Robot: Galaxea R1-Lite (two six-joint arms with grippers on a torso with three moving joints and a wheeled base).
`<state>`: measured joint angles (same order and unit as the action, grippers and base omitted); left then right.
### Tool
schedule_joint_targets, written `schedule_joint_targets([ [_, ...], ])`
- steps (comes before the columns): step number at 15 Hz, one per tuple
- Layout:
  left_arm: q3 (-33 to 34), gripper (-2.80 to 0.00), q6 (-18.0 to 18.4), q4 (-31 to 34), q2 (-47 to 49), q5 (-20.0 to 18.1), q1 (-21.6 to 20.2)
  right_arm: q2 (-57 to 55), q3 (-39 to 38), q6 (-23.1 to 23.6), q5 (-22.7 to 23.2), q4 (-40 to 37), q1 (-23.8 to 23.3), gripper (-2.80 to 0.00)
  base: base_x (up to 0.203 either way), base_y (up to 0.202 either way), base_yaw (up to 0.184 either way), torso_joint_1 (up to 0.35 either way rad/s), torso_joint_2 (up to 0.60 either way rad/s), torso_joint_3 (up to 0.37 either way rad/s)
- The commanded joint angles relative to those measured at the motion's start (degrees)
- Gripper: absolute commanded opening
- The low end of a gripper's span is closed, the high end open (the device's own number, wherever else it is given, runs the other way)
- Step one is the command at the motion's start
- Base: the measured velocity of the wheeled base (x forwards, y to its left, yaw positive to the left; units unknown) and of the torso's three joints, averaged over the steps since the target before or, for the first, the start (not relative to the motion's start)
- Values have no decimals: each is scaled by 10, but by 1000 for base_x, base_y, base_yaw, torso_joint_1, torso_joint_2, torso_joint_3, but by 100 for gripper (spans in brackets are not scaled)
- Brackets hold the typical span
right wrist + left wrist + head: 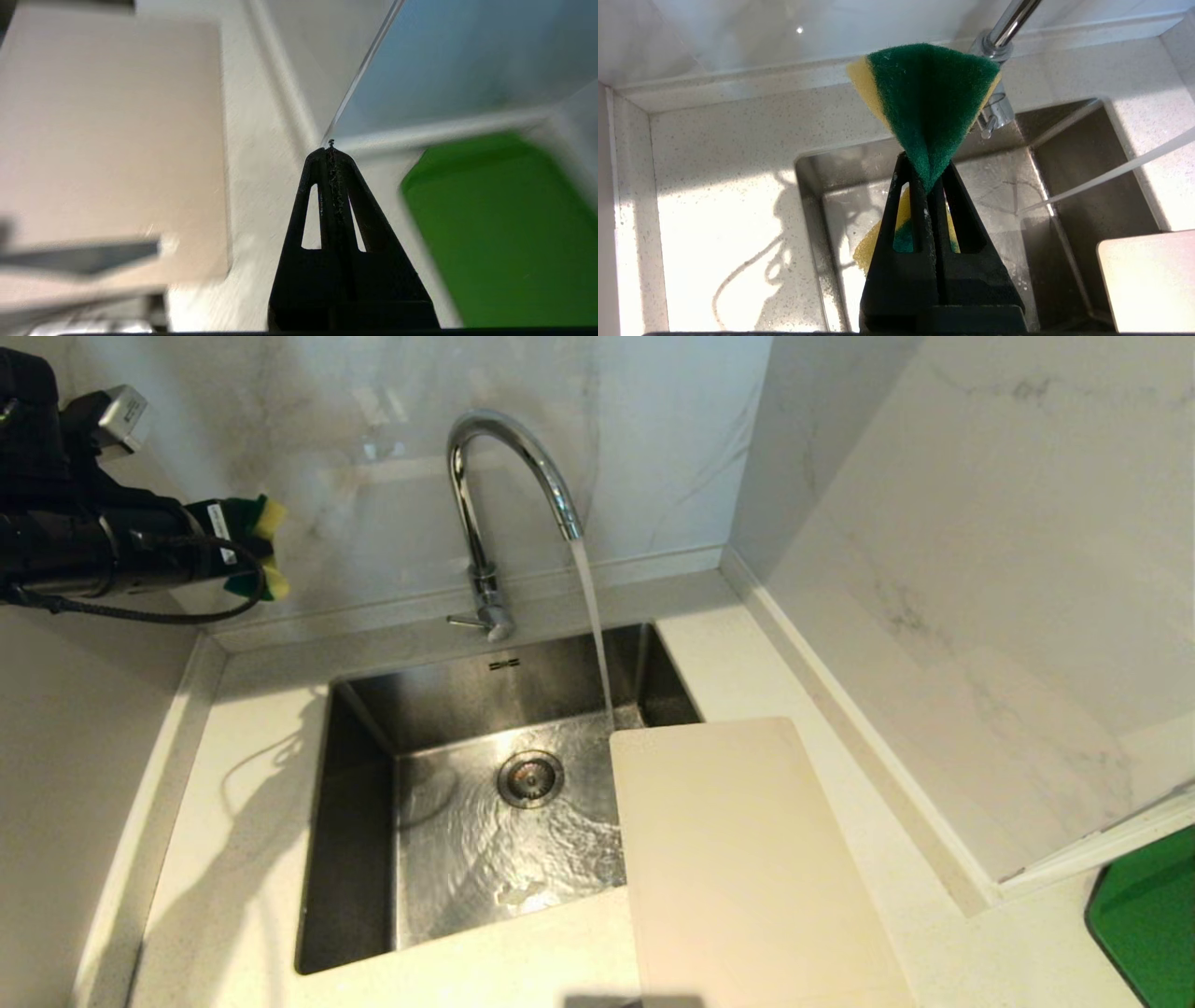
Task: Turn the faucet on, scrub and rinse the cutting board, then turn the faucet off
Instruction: Put down the cleaning cloth
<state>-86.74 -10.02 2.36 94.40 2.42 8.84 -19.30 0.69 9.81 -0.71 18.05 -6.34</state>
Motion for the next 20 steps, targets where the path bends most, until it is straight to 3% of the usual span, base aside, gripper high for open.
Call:
schedule_joint_targets([
  [1,2,-280,0,0,3,0,1,29,-8,-9,2,-39,-2,-280,0,0,0,0,0,0],
  [4,4,-280,-1,0,5,0,0,29,-8,-11,5,-91,-2,-280,0,0,0,0,0,0],
  [7,10,-280,-1,0,9,-9,-1,29,-8,-23,36,-166,-2,-280,0,0,0,0,0,0],
  [13,10,-280,0,-40,24,-12,-7,29,-8,-34,35,-179,-2,-280,0,0,0,0,0,0],
  [17,11,-280,-1,-41,31,-12,-10,62,-8,-68,26,-183,91,-280,0,0,0,0,0,0],
  [20,26,-280,-1,-48,32,-17,-17,138,-8,-68,25,-184,69,-280,0,0,0,0,0,0],
])
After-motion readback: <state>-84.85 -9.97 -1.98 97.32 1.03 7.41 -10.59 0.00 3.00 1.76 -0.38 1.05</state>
